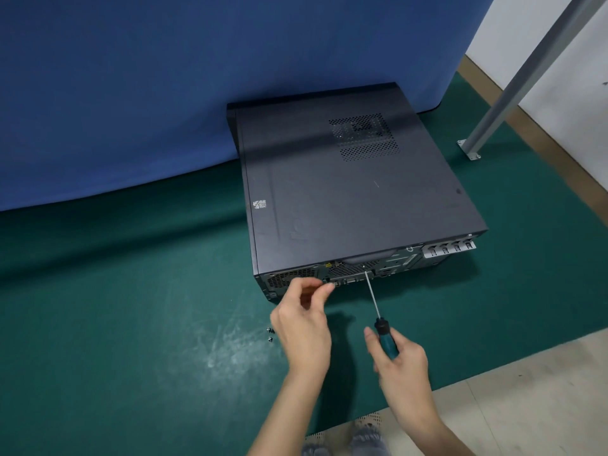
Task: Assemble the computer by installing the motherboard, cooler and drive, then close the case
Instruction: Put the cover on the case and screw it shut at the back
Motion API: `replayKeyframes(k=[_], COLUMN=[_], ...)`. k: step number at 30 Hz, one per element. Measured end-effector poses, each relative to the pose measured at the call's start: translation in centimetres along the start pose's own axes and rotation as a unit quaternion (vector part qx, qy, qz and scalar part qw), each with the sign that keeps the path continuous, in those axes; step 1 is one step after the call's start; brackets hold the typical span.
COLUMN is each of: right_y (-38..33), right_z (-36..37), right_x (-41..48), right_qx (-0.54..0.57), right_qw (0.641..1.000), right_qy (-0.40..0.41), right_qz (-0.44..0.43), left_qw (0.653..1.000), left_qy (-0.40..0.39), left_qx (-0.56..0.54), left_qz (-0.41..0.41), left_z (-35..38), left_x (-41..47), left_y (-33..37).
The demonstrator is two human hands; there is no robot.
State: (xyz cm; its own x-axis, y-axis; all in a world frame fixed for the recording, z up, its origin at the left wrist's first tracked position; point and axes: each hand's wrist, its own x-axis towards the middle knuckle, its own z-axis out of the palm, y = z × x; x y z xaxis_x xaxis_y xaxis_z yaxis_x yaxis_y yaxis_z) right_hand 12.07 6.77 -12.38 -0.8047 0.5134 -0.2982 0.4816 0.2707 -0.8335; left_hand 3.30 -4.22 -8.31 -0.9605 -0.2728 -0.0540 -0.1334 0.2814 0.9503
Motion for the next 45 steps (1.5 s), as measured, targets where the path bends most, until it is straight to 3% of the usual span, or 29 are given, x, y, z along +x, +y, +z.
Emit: replayKeyframes(k=[3, 7, 14, 20, 30, 37, 45], right_y=[-0.3, -0.4, 0.1, 0.7, 1.6, 1.5, 1.0], right_z=[0.0, 0.0, -0.1, 0.1, 0.3, 0.1, -0.7], right_x=[-0.1, -0.5, -1.1, -1.6, -2.6, -3.2, -3.0], right_qx=[0.046, 0.081, 0.104, 0.109, 0.091, 0.059, 0.08], right_qw=[0.999, 0.996, 0.994, 0.993, 0.995, 0.998, 0.996], right_qy=[-0.002, -0.002, -0.005, -0.018, -0.024, -0.021, -0.021], right_qz=[0.009, 0.022, 0.04, 0.05, 0.045, 0.027, 0.029], left_qw=[0.992, 0.968, 0.904, 0.876, 0.882, 0.854, 0.832], left_qy=[0.06, 0.079, 0.113, 0.15, 0.184, 0.217, 0.199], left_qx=[-0.074, -0.166, -0.313, -0.352, -0.338, -0.376, -0.399], left_qz=[-0.083, -0.173, -0.268, -0.294, -0.272, -0.288, -0.331], left_z=[0.8, 1.8, 2.6, 2.9, 3.5, 4.4, 4.0], left_x=[0.2, 0.4, 0.2, 0.7, 0.9, 0.7, 0.7], left_y=[1.3, 2.1, 2.5, 3.6, 3.9, 4.1, 4.3])
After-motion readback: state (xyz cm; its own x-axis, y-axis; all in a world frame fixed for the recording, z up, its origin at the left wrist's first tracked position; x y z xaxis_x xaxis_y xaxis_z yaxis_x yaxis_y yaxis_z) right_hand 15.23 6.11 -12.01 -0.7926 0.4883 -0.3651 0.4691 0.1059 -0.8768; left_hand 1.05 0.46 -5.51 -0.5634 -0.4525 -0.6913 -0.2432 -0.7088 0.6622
